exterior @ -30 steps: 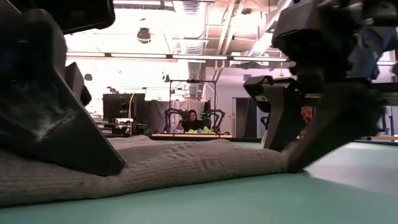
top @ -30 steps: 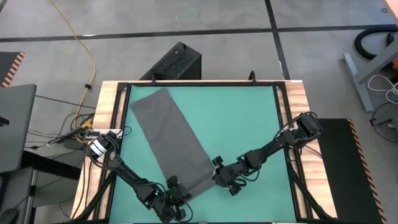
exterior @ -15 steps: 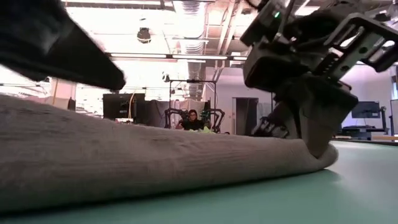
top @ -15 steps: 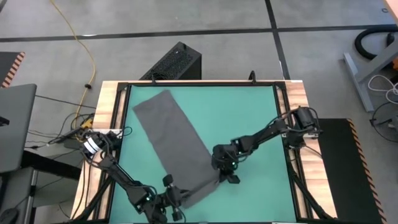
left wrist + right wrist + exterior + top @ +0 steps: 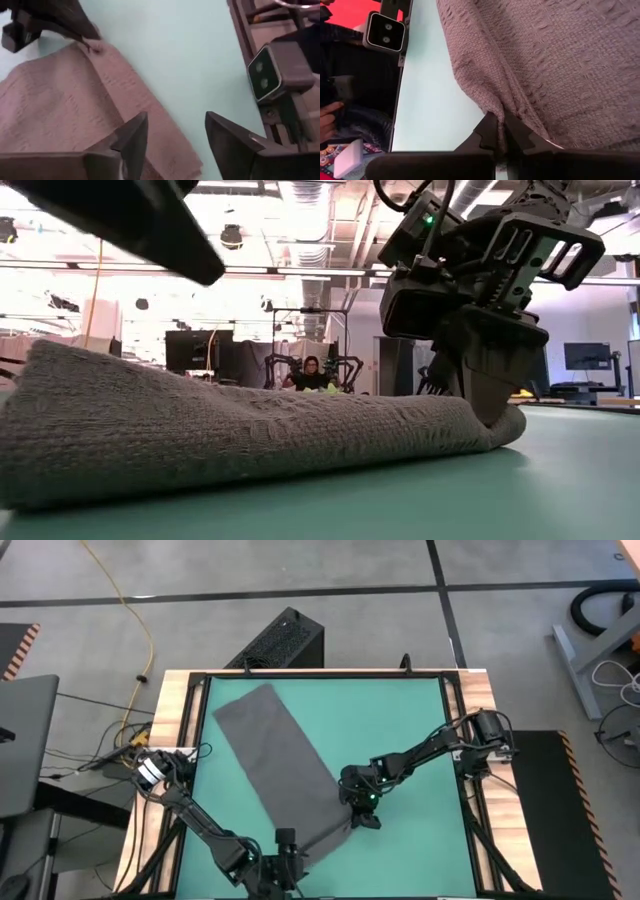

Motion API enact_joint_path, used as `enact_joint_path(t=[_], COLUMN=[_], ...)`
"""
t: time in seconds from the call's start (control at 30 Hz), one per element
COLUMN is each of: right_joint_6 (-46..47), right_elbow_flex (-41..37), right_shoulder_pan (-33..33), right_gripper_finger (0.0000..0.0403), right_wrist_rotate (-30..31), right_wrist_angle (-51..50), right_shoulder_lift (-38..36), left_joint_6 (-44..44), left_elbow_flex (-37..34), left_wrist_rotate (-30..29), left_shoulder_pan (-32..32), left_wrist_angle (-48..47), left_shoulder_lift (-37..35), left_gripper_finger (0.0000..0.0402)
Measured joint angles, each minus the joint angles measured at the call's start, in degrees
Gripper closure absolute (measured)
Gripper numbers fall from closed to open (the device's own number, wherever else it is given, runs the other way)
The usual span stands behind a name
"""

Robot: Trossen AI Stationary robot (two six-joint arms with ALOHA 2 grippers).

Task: Roll towel
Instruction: Roll the black towel

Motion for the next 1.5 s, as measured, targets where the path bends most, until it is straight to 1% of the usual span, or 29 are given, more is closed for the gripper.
enact_joint_path(t=[0.1,0.2,0.27,0.33,0.4,0.5,0.7,0.77,0.9,0.97,1.03,1.07,1.2,1.23,1.37,1.43,1.5], right_joint_6=[0.00,0.00,-0.01,0.00,0.02,0.43,1.47,1.89,2.43,2.81,3.29,3.46,3.77,3.80,4.57,5.95,6.78], right_elbow_flex=[0.02,0.02,0.05,0.04,0.06,0.06,0.08,0.08,0.10,0.09,0.10,0.10,0.13,0.13,0.15,0.17,0.21], right_shoulder_pan=[0.00,-0.02,-0.05,-0.14,-0.28,-0.39,-0.44,-0.44,-0.44,-0.44,-0.44,-0.44,-0.44,-0.44,-0.42,-0.40,-0.35], right_gripper_finger=[0.0371,0.0373,0.0375,0.0374,0.0372,0.0371,0.0373,0.0372,0.0373,0.0374,0.0373,0.0372,0.0372,0.0373,0.0372,0.0371,0.0372], right_wrist_rotate=[0.00,-0.02,-0.04,-0.06,-0.11,-0.12,-0.22,-0.18,-0.17,-0.17,-0.17,-0.18,-0.20,-0.20,-0.20,-0.20,-0.24], right_wrist_angle=[0.06,0.13,0.03,0.17,0.08,-0.05,0.05,0.03,0.10,0.03,-0.15,-0.23,-1.16,-1.24,-1.38,-1.32,-1.30], right_shoulder_lift=[-0.02,-0.02,-0.04,-0.04,-0.04,-0.07,-0.07,-0.07,-0.07,-0.09,-0.09,-0.09,-0.13,-0.13,-0.13,-0.13,-0.13], left_joint_6=[0.02,1.82,2.02,1.98,1.43,0.27,-1.97,-2.55,-5.67,-8.72,-11.49,-12.94,-20.88,-22.56,-27.22,-30.36,-34.03], left_elbow_flex=[0.12,0.05,0.22,0.16,0.16,0.11,0.02,0.15,0.24,0.31,0.29,0.27,0.18,0.17,0.03,-0.55,-2.56], left_wrist_rotate=[1.13,2.19,2.50,2.03,2.95,3.60,3.68,5.39,5.31,4.29,3.50,3.37,4.16,4.42,4.40,2.91,-0.01], left_shoulder_pan=[-0.30,-0.75,-0.81,-1.06,-0.94,-0.94,-0.70,-0.44,-0.15,-0.09,-0.09,-0.09,-0.69,-0.88,-2.36,-3.42,-4.73], left_wrist_angle=[-0.17,0.21,1.19,0.17,0.65,-0.51,-5.22,-4.42,-3.41,-3.70,-4.57,-5.16,-5.92,-5.45,-1.74,0.66,5.66], left_shoulder_lift=[0.67,1.35,1.92,2.62,3.77,4.91,4.92,6.13,8.89,9.09,8.93,8.83,8.71,8.69,8.92,9.03,9.06], left_gripper_finger=[0.0192,0.0186,0.0186,0.0188,0.0188,0.0189,0.0189,0.0189,0.0192,0.0207,0.0240,0.0262,0.0373,0.0384,0.0394,0.0396,0.0397])
